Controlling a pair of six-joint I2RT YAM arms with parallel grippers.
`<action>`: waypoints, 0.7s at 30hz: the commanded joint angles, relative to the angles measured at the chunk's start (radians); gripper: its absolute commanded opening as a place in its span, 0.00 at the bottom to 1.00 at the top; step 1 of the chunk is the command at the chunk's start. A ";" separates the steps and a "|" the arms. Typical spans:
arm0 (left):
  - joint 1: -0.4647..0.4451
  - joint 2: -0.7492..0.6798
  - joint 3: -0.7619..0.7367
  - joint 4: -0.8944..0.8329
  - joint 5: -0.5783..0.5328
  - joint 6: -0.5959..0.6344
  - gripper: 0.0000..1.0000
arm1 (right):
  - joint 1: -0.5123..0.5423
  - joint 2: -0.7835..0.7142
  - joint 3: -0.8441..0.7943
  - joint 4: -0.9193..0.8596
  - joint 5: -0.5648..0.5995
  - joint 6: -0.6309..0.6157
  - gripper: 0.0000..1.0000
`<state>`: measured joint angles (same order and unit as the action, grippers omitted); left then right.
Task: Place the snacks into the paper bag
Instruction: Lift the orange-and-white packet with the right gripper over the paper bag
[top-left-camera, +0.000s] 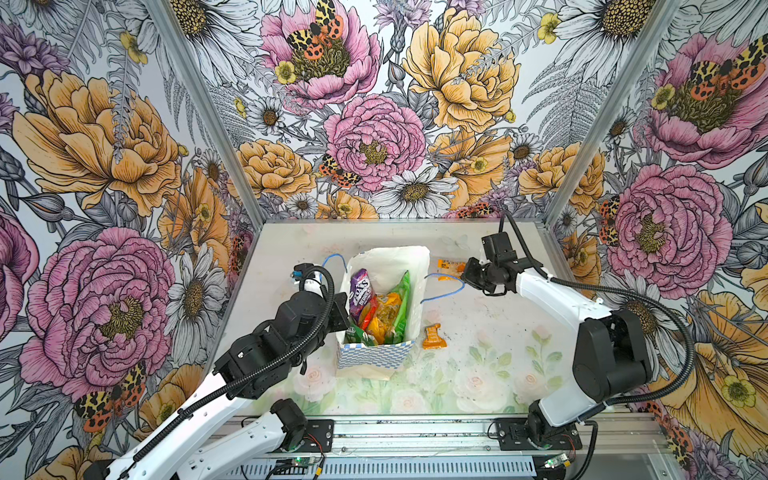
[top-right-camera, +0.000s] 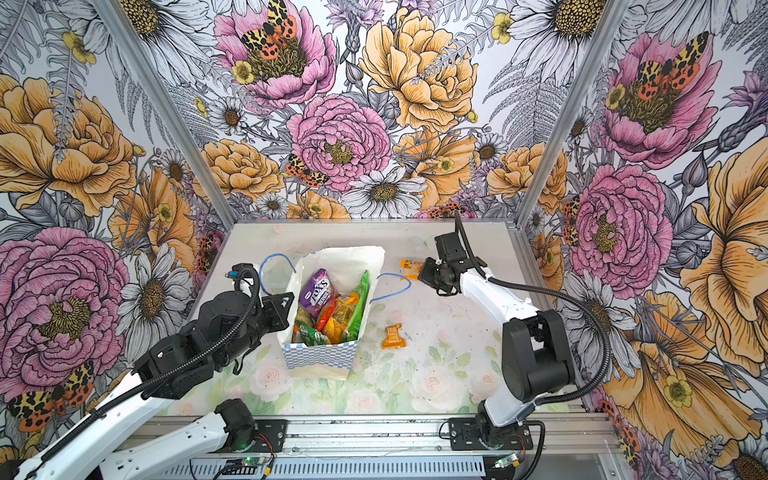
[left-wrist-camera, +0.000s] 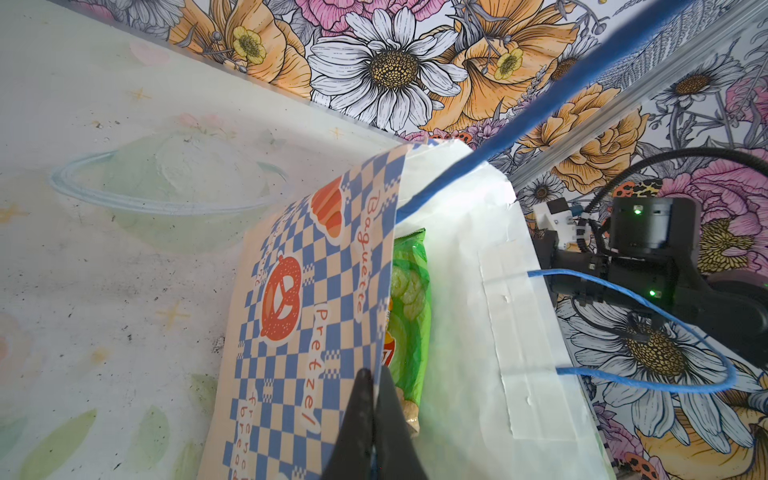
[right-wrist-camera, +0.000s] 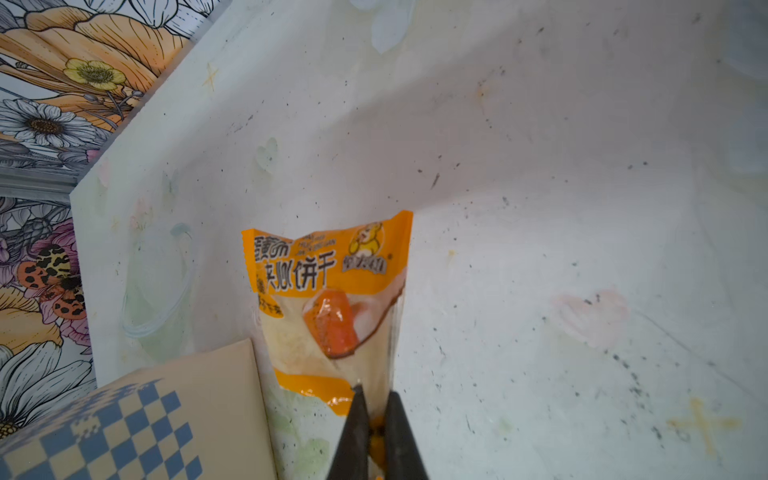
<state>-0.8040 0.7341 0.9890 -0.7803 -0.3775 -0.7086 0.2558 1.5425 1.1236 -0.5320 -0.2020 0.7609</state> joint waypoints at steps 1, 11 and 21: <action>0.008 -0.020 0.011 0.082 -0.011 -0.008 0.00 | 0.003 -0.119 -0.073 0.018 0.008 -0.006 0.00; 0.010 -0.014 0.013 0.082 -0.014 -0.003 0.00 | 0.005 -0.378 -0.166 -0.103 0.012 -0.003 0.00; 0.009 0.000 0.020 0.089 -0.014 -0.003 0.00 | 0.005 -0.504 -0.099 -0.256 0.039 -0.016 0.00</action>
<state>-0.8017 0.7372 0.9890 -0.7784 -0.3775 -0.7082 0.2562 1.0595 0.9741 -0.7353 -0.1913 0.7605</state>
